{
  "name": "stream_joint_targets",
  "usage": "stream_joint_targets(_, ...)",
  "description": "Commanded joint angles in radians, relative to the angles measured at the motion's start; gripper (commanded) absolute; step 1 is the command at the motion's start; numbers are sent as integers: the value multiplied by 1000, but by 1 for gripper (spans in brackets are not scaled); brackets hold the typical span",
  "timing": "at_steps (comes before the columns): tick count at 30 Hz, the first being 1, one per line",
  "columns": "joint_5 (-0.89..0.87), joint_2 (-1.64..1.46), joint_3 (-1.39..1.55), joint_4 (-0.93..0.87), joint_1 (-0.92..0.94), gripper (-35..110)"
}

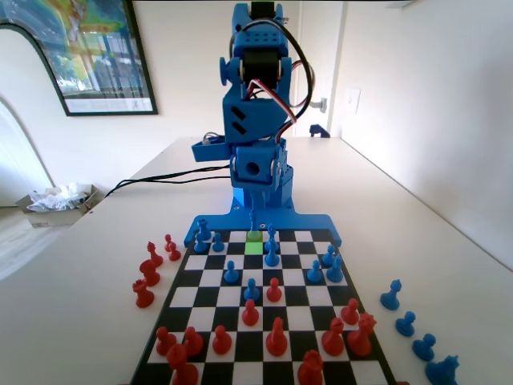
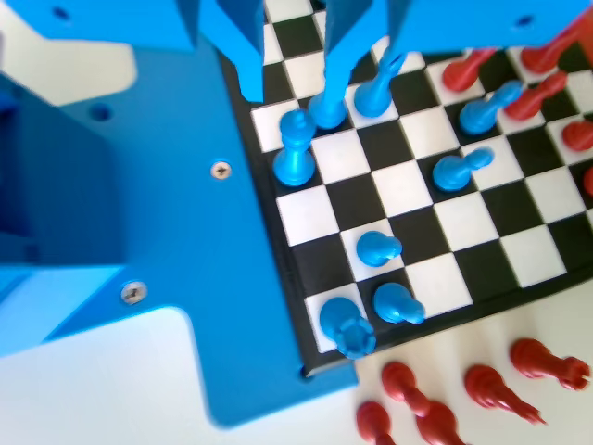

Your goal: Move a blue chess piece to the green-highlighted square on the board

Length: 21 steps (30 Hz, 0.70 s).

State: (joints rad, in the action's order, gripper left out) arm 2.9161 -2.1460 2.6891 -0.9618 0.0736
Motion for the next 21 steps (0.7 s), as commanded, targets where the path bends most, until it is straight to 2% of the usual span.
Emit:
stream_joint_targets(1,106,-20,17,17,25,11)
stream_joint_targets(21,150,31,91,141,63,11)
